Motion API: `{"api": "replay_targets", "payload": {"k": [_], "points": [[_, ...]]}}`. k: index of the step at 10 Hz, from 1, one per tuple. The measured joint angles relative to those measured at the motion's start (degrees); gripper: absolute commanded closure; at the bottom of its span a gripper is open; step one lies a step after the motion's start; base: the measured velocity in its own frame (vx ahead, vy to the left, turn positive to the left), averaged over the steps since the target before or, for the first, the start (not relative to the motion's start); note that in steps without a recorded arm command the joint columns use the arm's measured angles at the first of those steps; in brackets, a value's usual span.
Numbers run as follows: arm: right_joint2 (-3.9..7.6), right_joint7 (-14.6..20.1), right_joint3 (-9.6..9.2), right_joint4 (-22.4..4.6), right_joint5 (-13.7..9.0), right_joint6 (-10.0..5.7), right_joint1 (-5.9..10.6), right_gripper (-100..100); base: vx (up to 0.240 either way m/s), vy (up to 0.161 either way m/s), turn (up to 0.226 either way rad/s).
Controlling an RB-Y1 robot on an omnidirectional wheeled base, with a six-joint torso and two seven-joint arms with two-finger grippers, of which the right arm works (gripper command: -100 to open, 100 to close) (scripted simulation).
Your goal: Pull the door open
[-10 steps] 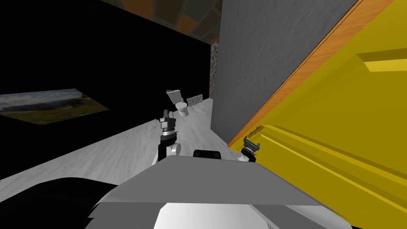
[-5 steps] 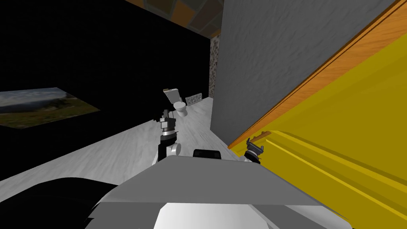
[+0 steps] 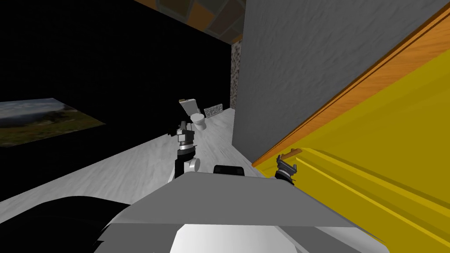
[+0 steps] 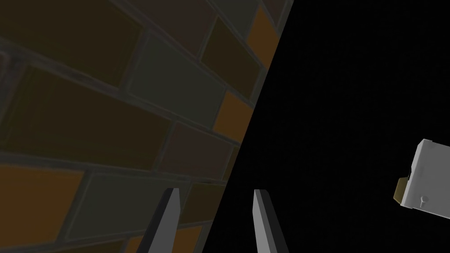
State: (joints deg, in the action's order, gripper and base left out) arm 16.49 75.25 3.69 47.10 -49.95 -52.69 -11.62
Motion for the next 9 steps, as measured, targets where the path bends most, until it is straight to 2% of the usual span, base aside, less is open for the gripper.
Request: {"api": "replay_targets", "payload": {"k": [6,8,9], "points": [[4.34,7.0,-1.60,-3.5,0.6,-1.42,-1.68,-100,0.112,-0.010,-0.023],[5.46,9.1,-2.18,-3.6,0.9,-1.86,-3.25,-100,0.094,-0.008,-0.029],[5.42,9.3,-2.24,-3.6,0.9,-1.99,-3.50,100,-0.018,0.016,0.036]]}}
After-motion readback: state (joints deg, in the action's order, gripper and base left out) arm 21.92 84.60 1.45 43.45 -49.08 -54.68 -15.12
